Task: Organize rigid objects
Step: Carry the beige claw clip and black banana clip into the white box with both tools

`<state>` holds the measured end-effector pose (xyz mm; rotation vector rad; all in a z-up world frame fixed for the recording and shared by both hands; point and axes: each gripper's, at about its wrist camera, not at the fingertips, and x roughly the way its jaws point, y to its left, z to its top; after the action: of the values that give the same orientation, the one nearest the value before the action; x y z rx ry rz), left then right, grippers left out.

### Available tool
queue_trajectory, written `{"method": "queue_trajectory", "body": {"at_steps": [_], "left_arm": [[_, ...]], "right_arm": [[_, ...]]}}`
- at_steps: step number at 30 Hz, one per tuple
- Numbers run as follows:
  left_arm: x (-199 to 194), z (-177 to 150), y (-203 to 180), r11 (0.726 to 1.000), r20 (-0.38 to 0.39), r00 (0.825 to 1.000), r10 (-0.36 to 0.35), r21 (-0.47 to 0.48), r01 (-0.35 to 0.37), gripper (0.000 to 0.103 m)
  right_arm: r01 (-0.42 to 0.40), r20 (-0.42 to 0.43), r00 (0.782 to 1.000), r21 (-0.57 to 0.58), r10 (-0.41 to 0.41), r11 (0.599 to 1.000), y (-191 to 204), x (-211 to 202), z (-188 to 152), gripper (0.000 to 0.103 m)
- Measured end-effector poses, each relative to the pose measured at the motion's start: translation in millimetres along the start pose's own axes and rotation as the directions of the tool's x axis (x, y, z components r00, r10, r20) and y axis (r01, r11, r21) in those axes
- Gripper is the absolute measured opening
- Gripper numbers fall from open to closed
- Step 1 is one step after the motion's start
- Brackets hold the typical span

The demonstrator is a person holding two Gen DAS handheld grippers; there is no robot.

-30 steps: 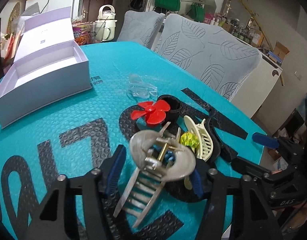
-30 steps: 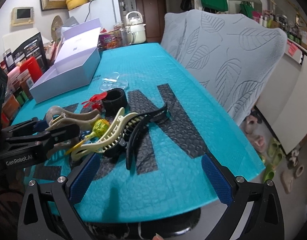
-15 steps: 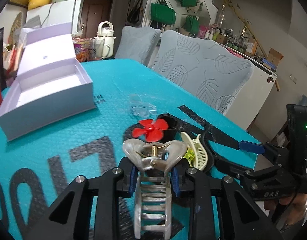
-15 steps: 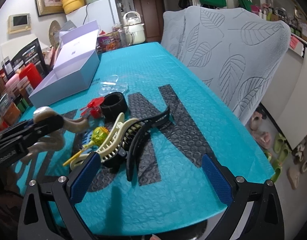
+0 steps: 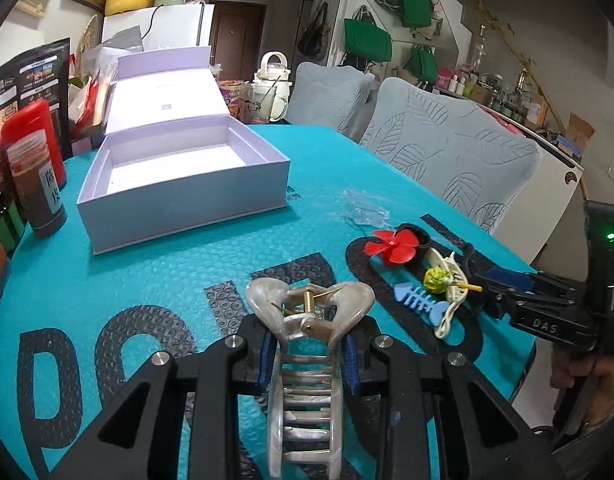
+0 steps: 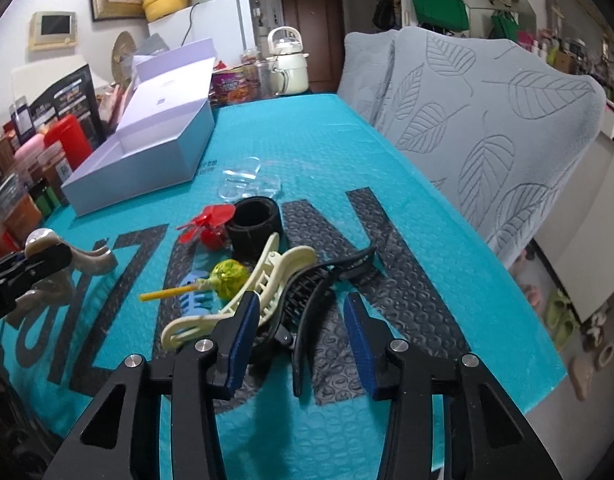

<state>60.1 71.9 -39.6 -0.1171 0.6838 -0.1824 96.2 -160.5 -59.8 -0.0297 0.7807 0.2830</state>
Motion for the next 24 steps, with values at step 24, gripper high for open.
{"method": "queue_trajectory", "body": {"at_steps": [24], "left_arm": [[11, -7, 26, 0.989, -0.021, 0.998, -0.065, -0.135, 0.062, 0.027]], "right_arm": [[0.061, -0.027, 0.998, -0.066, -0.063, 0.996, 10, 7, -1, 0.02]]}}
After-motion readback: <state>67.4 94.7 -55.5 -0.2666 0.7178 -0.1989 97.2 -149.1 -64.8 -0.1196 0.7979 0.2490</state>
